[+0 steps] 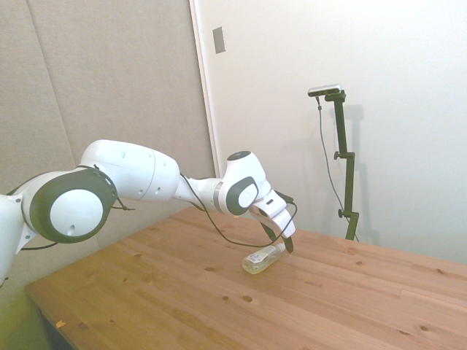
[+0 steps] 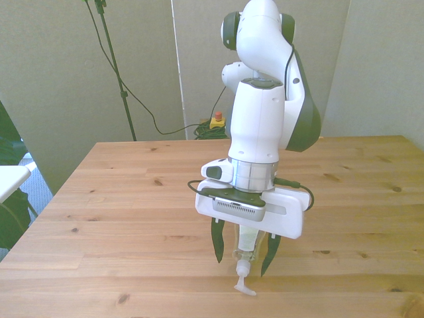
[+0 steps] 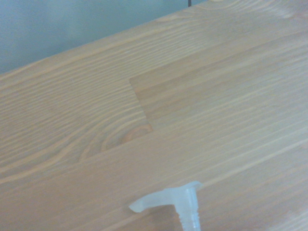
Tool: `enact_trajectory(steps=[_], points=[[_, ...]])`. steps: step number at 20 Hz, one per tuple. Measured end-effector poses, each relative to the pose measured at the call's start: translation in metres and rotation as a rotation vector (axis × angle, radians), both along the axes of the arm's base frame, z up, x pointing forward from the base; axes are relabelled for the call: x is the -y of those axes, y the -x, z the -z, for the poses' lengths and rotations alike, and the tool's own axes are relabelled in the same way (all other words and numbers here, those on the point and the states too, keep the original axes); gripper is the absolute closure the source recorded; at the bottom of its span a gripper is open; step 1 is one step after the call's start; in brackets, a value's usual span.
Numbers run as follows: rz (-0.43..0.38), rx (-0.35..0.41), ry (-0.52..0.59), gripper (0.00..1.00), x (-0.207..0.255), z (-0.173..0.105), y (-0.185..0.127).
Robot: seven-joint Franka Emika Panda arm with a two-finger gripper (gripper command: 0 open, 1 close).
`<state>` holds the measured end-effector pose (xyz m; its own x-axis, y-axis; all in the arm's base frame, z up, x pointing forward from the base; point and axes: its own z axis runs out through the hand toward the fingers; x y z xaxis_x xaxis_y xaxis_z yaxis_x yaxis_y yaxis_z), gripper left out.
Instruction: Stand the sanitizer
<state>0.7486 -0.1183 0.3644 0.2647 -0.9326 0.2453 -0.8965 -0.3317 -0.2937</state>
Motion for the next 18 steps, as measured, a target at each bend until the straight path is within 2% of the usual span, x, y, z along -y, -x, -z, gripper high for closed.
enact_trajectory(steps=[2, 3, 13, 18], points=[[0.002, -0.006, 0.002, 0.00, 0.001, 0.005, -0.004], [0.003, -0.009, 0.002, 1.00, 0.002, 0.006, -0.006], [0.012, -0.069, -0.016, 1.00, 0.005, 0.012, -0.009], [0.027, -0.074, -0.023, 1.00, 0.015, 0.011, -0.010]])
